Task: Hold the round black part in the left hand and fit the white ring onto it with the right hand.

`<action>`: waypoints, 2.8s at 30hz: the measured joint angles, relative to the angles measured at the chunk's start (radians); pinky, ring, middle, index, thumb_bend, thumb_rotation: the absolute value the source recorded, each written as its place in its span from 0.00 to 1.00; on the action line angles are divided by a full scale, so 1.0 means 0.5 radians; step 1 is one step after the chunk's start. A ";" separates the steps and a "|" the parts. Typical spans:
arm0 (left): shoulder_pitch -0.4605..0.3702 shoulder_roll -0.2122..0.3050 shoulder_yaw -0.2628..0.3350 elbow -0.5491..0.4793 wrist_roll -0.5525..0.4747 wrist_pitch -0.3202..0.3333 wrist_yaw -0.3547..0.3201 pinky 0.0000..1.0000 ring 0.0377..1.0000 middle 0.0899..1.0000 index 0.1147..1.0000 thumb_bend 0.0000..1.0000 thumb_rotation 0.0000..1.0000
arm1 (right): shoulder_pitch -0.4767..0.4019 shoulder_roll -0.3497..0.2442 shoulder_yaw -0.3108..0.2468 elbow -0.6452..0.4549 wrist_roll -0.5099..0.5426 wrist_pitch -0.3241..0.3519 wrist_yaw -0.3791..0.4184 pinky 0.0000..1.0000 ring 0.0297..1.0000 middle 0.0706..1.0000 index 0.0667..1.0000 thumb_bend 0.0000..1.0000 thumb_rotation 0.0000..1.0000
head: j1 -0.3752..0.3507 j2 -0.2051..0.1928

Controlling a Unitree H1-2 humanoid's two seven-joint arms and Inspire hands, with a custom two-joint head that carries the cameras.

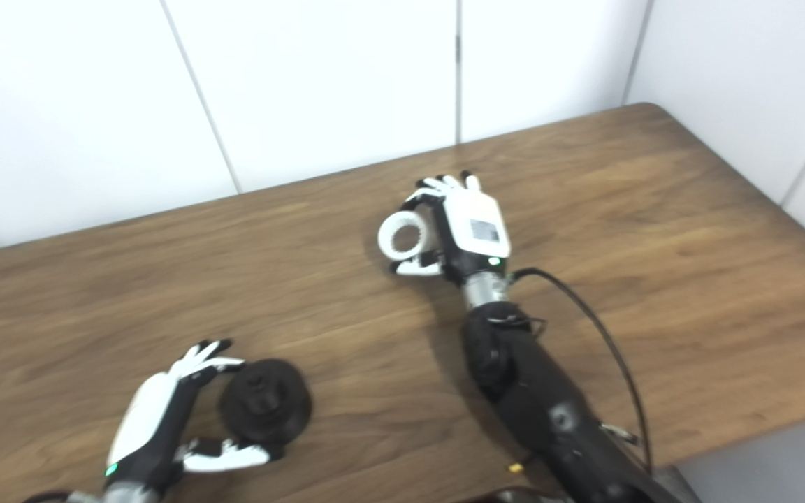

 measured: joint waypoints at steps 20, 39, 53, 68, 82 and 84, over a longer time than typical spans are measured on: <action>-0.059 -0.191 -0.131 0.069 0.230 0.104 0.074 0.98 0.98 0.92 0.55 0.91 0.27 | 0.254 -0.100 -0.179 -0.743 0.286 -0.054 0.544 1.00 0.88 0.79 0.45 0.52 0.14 | 0.402 0.043; -0.062 -0.190 -0.141 0.075 0.230 0.108 0.086 0.97 0.98 0.92 0.54 0.91 0.27 | 0.434 0.062 -0.174 -1.195 0.370 0.008 0.911 0.87 0.87 0.78 0.45 0.52 0.14 | 0.344 0.043; -0.065 -0.189 -0.141 0.077 0.230 0.109 0.084 0.97 0.98 0.92 0.54 0.91 0.28 | 0.510 0.161 -0.033 -1.306 0.358 0.022 1.091 0.89 0.87 0.78 0.45 0.52 0.14 | 0.332 0.052; -0.066 -0.189 -0.144 0.077 0.234 0.110 0.084 0.96 0.98 0.92 0.55 0.91 0.28 | 0.561 0.266 0.088 -1.195 0.237 0.027 1.113 0.99 0.88 0.78 0.45 0.52 0.14 | 0.335 0.068; -0.067 -0.188 -0.149 0.076 0.249 0.115 0.083 0.95 0.98 0.92 0.54 0.92 0.27 | 0.556 0.327 0.166 -1.005 0.195 0.024 1.097 1.00 0.88 0.78 0.45 0.52 0.15 | 0.344 0.083; -0.067 -0.189 -0.152 0.076 0.250 0.115 0.083 0.96 0.98 0.92 0.54 0.91 0.27 | 0.544 0.327 0.169 -0.971 0.194 0.024 1.098 1.00 0.88 0.79 0.45 0.52 0.15 | 0.344 0.083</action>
